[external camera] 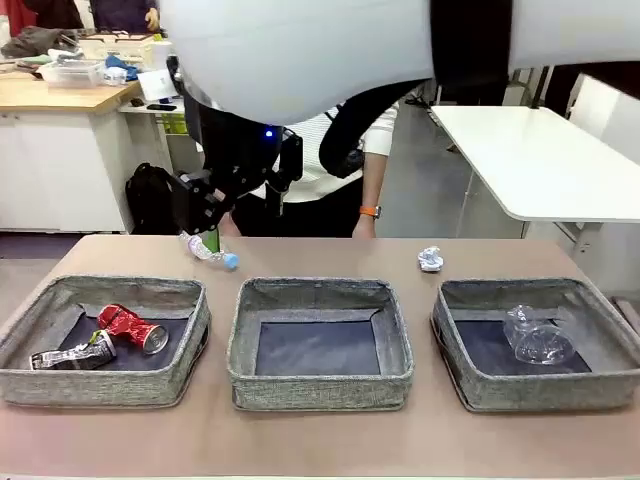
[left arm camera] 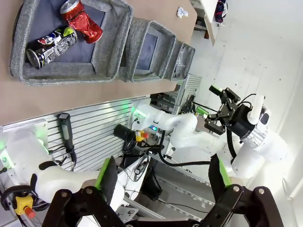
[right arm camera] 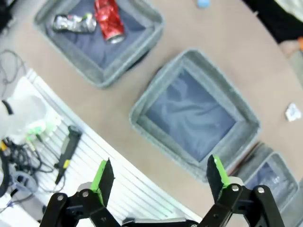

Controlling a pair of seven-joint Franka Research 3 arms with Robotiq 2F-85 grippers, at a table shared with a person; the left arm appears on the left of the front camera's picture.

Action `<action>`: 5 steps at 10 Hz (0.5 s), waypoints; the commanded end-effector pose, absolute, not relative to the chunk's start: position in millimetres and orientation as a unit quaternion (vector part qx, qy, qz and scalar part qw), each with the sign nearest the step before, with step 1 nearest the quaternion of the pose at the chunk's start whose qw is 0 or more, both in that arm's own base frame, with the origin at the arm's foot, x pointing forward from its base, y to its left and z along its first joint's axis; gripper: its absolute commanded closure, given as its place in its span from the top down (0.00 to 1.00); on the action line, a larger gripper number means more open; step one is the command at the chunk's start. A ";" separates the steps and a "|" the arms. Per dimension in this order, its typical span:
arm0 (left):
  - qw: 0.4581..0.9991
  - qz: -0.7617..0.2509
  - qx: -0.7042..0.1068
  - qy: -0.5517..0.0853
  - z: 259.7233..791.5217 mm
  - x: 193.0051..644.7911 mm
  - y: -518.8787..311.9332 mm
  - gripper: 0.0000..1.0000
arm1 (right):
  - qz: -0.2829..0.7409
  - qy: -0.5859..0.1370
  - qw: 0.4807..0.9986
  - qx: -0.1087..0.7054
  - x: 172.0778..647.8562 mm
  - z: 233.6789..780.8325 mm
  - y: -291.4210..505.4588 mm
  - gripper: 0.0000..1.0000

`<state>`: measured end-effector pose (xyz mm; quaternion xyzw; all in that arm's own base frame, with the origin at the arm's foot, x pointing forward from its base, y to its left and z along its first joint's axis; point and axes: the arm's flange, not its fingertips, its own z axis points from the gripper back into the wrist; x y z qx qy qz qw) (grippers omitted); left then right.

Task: Sort the waste into the appropriate baskets.
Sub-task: Place the picked waste into the Fabric basket indicated by the person.

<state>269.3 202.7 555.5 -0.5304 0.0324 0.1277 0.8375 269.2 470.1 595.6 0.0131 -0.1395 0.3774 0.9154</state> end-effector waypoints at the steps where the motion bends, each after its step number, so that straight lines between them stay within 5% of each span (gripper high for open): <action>1: 0.834 0.131 -0.535 0.030 558.0 268.9 198.9 1.00 | 0.397 -0.156 0.904 0.024 282.9 592.7 473.2 1.00; 5: 0.805 0.059 -0.587 0.063 552.4 264.5 168.4 1.00 | 0.253 -0.140 0.953 0.090 240.5 589.9 396.2 1.00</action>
